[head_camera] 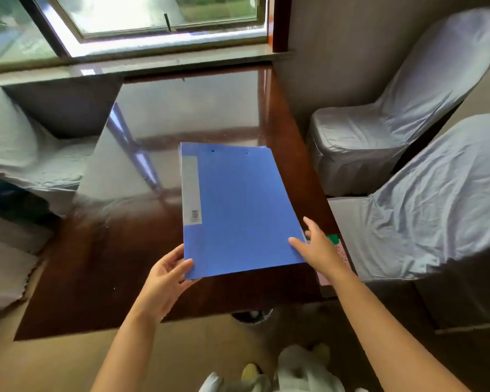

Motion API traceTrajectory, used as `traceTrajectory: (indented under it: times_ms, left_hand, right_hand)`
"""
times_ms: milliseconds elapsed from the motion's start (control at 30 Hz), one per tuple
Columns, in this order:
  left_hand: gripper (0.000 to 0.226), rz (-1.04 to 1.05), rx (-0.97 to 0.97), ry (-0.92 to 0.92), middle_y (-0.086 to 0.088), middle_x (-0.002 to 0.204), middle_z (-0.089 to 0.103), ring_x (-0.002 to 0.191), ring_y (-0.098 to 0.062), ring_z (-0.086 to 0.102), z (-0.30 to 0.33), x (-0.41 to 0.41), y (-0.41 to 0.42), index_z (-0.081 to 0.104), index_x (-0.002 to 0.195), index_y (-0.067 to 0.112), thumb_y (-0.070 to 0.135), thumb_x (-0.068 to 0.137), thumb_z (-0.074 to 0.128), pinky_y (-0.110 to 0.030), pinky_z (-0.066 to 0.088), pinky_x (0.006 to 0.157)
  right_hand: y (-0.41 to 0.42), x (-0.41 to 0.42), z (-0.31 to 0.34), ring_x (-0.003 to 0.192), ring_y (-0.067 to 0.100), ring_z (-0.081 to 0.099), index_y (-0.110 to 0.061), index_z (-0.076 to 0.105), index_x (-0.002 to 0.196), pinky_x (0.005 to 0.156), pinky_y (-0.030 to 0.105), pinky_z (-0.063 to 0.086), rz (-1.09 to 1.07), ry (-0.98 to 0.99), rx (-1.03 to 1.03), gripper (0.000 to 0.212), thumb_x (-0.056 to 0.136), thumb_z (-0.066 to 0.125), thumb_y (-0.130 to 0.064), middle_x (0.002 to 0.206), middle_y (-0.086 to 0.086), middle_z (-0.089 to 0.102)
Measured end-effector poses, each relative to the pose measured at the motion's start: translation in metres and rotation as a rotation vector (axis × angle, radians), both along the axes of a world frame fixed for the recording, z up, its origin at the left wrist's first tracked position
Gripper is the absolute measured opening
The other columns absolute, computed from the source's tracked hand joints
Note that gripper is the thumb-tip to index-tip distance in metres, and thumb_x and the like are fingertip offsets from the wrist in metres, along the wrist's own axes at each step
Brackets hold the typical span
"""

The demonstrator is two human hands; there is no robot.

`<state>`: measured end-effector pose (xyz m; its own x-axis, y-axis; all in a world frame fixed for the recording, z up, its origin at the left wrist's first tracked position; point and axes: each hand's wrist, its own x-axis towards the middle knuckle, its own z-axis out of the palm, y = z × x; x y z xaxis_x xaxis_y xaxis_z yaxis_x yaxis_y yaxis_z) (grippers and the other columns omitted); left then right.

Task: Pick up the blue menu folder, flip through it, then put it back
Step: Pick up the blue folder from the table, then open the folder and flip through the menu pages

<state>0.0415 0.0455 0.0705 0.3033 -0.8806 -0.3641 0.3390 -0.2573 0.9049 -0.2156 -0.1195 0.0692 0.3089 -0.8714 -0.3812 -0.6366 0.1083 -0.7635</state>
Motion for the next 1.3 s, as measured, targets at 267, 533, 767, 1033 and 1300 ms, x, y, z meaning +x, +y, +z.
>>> traceTrajectory:
  times_ms: [267, 533, 767, 1033, 1300]
  left_hand:
    - [0.048, -0.003, -0.23, -0.218, 0.0, 0.105, 0.074, 0.097, -0.018, 0.069, 0.06, 0.003, -0.02, 0.057, 0.122, 0.025, 0.018, 0.076, 0.064, -0.025, 0.057, 0.071]
    - [0.124, -0.172, -0.286, -1.072, 0.005, 0.14, 0.026, 0.123, 0.001, 0.032, 0.077, -0.021, -0.032, -0.016, 0.143, 0.033, 0.01, 0.068, 0.08, 0.001, 0.032, 0.089]
    - [0.089, -0.072, -0.4, -1.307, -0.021, 0.133, 0.036, 0.119, -0.021, 0.037, 0.086, -0.018, -0.032, 0.0, 0.145, 0.009, 0.001, 0.082, 0.063, -0.027, 0.031, 0.101]
    - [0.044, 0.096, -0.43, -0.42, -0.002, 0.135, 0.049, 0.121, -0.008, 0.05, 0.076, -0.019, -0.036, 0.037, 0.133, 0.028, 0.033, 0.089, 0.035, -0.027, 0.047, 0.096]
    - [0.03, 0.07, -0.321, -0.046, -0.004, 0.1, 0.071, 0.092, -0.021, 0.07, 0.088, -0.004, -0.043, 0.056, 0.106, 0.018, 0.037, 0.086, 0.046, -0.045, 0.059, 0.075]
  right_hand:
    - [-0.011, -0.024, 0.06, 0.091, 0.017, 0.071, -0.036, 0.051, 0.111, 0.063, 0.026, 0.058, 0.045, -0.604, 0.046, 0.026, 0.093, 0.052, -0.017, 0.107, -0.001, 0.071]
    - [-0.007, -0.027, 0.077, 0.093, 0.023, 0.07, -0.021, 0.041, 0.121, 0.063, 0.028, 0.057, 0.06, -0.637, -0.096, 0.028, 0.095, 0.048, -0.015, 0.115, 0.012, 0.065]
    - [0.0, -0.023, 0.091, 0.099, 0.025, 0.068, -0.022, 0.041, 0.125, 0.067, 0.032, 0.058, 0.072, -0.711, -0.076, 0.031, 0.094, 0.046, -0.017, 0.117, 0.011, 0.065]
    - [0.001, -0.019, 0.114, 0.091, 0.019, 0.07, -0.029, 0.046, 0.123, 0.052, 0.029, 0.059, 0.009, -0.843, -0.081, 0.041, 0.083, 0.054, -0.034, 0.108, 0.001, 0.063]
    - [-0.001, -0.037, 0.109, 0.098, 0.011, 0.067, -0.041, 0.047, 0.118, 0.07, 0.024, 0.058, 0.02, -0.769, -0.203, 0.04, 0.084, 0.053, -0.02, 0.107, -0.007, 0.07]
